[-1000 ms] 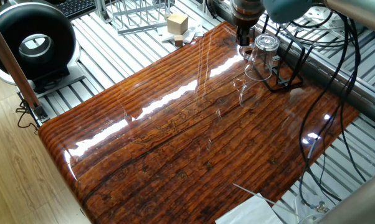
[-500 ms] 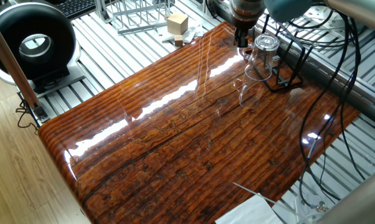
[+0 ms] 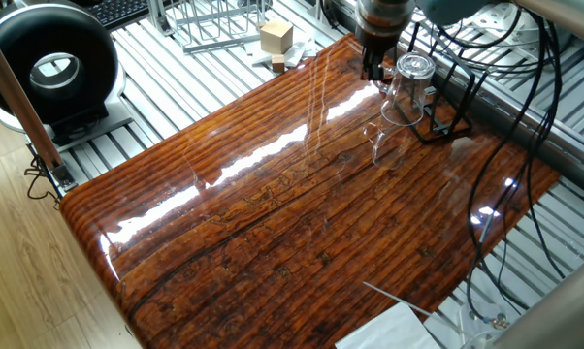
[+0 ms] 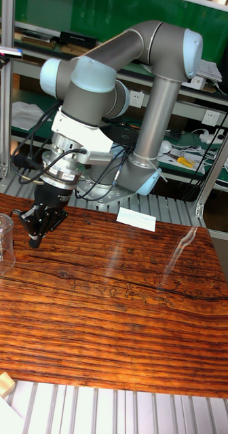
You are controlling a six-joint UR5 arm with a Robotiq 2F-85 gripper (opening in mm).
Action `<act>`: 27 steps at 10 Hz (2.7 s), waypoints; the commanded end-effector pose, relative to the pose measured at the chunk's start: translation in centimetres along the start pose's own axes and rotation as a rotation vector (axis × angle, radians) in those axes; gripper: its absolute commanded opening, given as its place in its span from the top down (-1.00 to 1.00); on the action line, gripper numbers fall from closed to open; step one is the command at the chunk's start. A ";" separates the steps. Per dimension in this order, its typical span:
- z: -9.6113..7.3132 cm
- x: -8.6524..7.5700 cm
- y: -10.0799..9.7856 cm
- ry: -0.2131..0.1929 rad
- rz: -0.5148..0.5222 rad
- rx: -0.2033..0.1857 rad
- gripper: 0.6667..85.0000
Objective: Take the cup off the cup rack
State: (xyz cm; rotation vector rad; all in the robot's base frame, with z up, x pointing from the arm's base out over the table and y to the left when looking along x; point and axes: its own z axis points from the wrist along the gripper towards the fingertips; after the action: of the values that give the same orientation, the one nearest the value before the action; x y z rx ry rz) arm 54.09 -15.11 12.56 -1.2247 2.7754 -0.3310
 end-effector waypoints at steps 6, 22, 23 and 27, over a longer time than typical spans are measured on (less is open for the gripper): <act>0.0 -0.2 -0.2 -0.011 0.036 0.001 -0.95; 0.3 3.1 -6.5 0.100 0.013 0.210 0.83; 0.2 2.7 -6.6 0.099 -0.010 0.219 0.57; 1.0 1.8 -6.6 0.108 -0.072 0.226 0.04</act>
State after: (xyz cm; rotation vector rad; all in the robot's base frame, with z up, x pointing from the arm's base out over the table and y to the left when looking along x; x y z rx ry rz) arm 57.15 -20.93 13.48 -1.2321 2.7207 -0.6935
